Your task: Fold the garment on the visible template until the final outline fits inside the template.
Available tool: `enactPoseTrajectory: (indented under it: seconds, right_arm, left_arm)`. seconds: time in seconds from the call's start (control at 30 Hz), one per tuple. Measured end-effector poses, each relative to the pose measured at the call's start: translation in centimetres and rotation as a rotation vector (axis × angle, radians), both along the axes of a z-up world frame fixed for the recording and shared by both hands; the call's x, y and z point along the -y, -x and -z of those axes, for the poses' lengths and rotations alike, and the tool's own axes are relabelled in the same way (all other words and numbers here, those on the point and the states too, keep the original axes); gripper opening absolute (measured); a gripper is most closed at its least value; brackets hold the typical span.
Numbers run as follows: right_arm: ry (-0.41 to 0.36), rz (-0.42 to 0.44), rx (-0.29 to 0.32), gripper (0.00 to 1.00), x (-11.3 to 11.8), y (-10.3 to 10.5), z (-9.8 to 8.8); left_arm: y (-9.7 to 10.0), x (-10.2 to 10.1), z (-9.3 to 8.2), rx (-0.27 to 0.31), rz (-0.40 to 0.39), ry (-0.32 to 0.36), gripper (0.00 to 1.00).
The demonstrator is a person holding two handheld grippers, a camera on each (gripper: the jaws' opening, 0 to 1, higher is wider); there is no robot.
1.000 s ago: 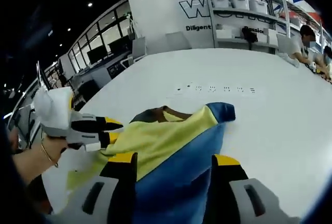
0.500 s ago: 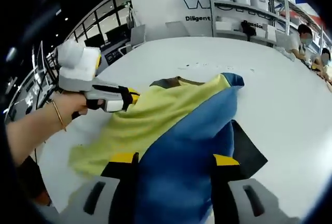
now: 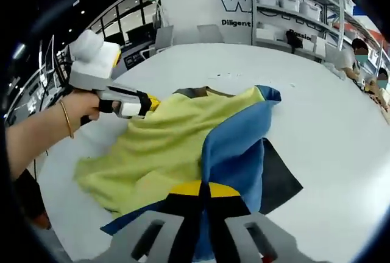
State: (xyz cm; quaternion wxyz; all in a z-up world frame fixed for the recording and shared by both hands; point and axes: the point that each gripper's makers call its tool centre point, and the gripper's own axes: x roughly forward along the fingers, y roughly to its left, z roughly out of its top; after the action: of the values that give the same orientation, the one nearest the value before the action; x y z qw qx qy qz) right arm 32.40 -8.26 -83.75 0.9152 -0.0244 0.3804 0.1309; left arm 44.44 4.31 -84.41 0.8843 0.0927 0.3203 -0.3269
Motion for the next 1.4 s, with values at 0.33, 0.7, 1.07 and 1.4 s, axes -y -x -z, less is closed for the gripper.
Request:
enactPoseTrajectory:
  seconds: [0.33,0.7,1.07,1.4]
  right_arm:
    - [0.092,0.077,0.04,0.0,6.2,-1.0,-0.9]
    - [0.231,0.103,0.024,0.0,13.3,-2.8,-0.9]
    - [0.34,0.096,-0.032,0.0,17.6,-4.6,-0.2]
    - [0.378,0.138,-0.069,0.0,21.5,-5.4,0.1]
  left_arm:
    - [-0.2,-1.3,-1.0,0.004,-0.011,-0.001,0.0]
    - [-0.2,-2.0,-0.9,0.008,-0.003,-0.034,0.0]
    - [-0.3,-3.1,-0.8,0.012,-0.009,-0.07,0.0]
    - [-0.4,-5.0,-0.9,0.017,-0.028,-0.112,0.0]
